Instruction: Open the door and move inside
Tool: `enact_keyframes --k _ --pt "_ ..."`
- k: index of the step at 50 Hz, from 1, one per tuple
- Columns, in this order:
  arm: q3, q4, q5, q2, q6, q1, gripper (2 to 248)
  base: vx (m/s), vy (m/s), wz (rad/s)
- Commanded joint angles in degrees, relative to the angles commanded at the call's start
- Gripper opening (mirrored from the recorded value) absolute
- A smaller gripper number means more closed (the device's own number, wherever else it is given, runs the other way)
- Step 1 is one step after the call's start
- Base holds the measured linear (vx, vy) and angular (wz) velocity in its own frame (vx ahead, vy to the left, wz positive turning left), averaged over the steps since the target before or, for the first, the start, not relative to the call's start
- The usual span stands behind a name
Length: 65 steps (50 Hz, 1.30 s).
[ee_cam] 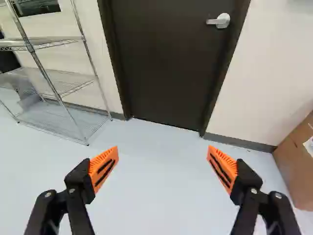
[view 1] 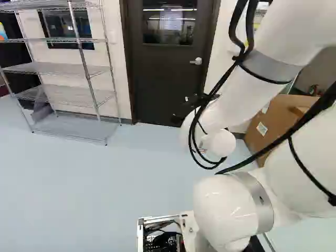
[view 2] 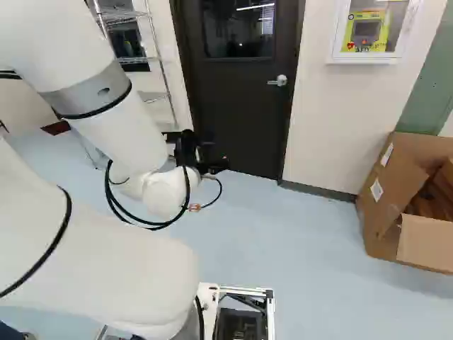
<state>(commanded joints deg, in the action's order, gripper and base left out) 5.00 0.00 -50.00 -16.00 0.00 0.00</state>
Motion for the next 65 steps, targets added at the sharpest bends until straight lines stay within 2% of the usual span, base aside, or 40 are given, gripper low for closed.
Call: enact_keyframes --k 65 --pt "0.0 0.0 0.0 0.0 0.0 0.0 247 0.020 0.001 -0.001"
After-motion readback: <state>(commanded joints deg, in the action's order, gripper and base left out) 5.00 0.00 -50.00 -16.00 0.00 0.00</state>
